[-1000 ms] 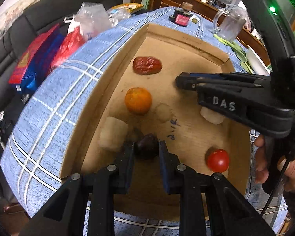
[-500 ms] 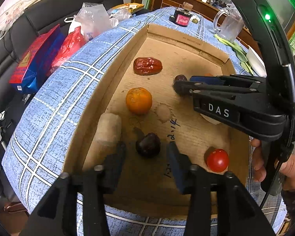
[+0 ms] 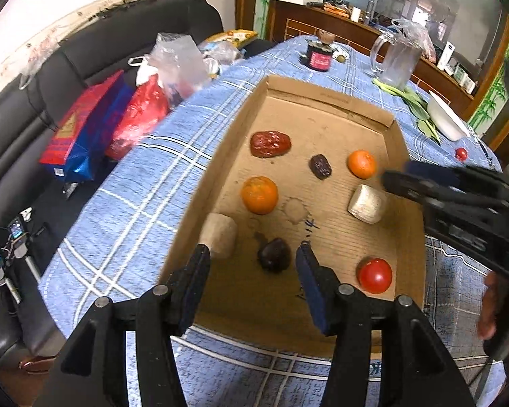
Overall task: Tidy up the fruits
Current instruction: 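Withdraw both tools from the tray toward the fruit pile, then grasp a tangerine with the right gripper while the left gripper grasps another tangerine, then carry both tangerines toward the cardboard tray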
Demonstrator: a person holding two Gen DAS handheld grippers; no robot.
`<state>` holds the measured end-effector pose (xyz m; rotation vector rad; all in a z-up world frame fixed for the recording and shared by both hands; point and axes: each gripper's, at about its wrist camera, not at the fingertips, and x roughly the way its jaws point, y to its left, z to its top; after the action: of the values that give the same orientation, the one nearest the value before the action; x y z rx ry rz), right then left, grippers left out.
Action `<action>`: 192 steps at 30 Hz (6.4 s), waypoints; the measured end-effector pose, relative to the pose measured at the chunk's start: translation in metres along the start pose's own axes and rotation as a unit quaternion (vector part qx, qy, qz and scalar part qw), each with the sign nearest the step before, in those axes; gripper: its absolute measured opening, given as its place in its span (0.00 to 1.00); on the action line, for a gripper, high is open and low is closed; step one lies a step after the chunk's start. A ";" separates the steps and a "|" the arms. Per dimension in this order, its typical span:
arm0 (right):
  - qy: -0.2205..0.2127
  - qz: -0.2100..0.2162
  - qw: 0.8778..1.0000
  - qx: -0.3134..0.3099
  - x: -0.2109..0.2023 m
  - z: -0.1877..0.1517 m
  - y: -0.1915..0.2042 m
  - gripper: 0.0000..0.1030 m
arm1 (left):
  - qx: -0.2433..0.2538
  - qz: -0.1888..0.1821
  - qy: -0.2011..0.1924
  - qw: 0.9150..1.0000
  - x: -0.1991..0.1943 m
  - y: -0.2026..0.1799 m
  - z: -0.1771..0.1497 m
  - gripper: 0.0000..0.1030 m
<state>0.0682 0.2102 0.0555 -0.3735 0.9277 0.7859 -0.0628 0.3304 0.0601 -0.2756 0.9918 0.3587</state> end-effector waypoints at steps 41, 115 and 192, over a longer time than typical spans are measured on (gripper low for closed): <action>-0.052 -0.145 0.948 0.277 -0.169 -0.228 -0.241 0.62 | 0.212 -0.065 -0.015 0.975 -0.013 -0.286 -0.033 0.76; -0.026 -0.024 0.977 0.212 -0.130 -0.256 -0.298 0.34 | 0.137 -0.139 0.057 0.979 0.084 -0.417 -0.008 0.53; -0.027 -0.151 0.973 0.175 -0.144 -0.206 -0.150 0.35 | 0.184 -0.169 0.004 0.968 -0.019 -0.216 -0.046 0.29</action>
<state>0.0107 -0.0767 0.0529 -0.1758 0.9114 0.3425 -0.0171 0.1133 0.0663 -0.1048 0.9781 -0.1387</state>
